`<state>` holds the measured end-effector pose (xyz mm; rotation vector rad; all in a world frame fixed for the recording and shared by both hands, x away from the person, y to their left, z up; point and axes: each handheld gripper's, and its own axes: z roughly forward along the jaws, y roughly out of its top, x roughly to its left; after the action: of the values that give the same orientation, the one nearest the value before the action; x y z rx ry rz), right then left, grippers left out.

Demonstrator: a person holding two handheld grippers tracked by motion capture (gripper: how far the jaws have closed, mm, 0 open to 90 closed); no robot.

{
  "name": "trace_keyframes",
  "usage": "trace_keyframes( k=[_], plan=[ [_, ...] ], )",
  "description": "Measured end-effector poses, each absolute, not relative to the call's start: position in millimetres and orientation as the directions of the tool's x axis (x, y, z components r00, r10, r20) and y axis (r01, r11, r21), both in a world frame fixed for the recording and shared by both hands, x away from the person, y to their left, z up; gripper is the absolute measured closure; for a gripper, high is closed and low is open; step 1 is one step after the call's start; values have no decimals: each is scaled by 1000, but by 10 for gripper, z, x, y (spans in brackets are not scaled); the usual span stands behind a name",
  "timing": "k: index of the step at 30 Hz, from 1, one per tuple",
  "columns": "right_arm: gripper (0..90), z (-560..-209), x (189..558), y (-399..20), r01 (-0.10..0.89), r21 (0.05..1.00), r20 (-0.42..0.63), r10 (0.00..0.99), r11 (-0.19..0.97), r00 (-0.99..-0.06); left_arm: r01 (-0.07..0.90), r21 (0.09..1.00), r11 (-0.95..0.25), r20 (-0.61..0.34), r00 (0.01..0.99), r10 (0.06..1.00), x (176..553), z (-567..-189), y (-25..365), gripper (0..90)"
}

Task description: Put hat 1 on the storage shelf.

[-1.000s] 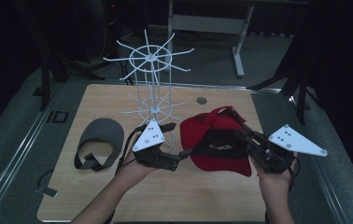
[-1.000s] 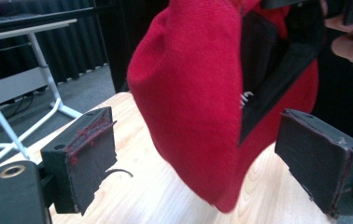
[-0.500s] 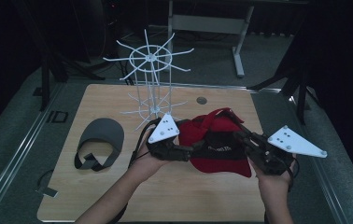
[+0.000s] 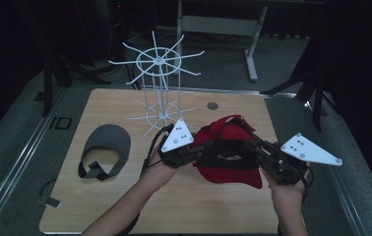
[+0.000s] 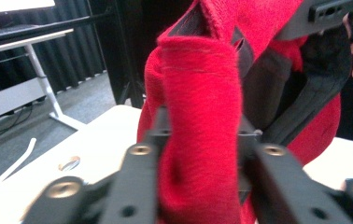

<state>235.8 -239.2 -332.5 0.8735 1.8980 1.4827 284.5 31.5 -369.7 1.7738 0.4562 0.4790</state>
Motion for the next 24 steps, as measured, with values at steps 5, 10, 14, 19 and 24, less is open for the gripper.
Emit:
trace_keyframes(
  k=[5, 10, 14, 19, 24],
  plan=[
    [835, -3340, 2335, -2373, 147, 972, -49, 773, 181, -633, 47, 962, -270, 122, 809, 576, 2821, -3650, 268, 852],
    [833, -3357, 2318, -2401, 155, 972, -38, 773, 175, -634, 55, 958, -281, 124, 804, 582, 2829, -3581, 241, 859],
    [826, -3374, 2312, -2430, 158, 973, -32, 776, 168, -630, 60, 958, -282, 123, 801, 586, 2829, -3546, 222, 860],
    [808, -3428, 2321, -2465, 175, 971, -19, 780, 163, -625, 69, 951, -303, 135, 787, 602, 2820, -3521, 186, 861],
    [789, -3491, 2313, -2505, 185, 970, -7, 780, 158, -626, 59, 949, -310, 150, 781, 607, 2795, -3475, 167, 864]
  ],
)
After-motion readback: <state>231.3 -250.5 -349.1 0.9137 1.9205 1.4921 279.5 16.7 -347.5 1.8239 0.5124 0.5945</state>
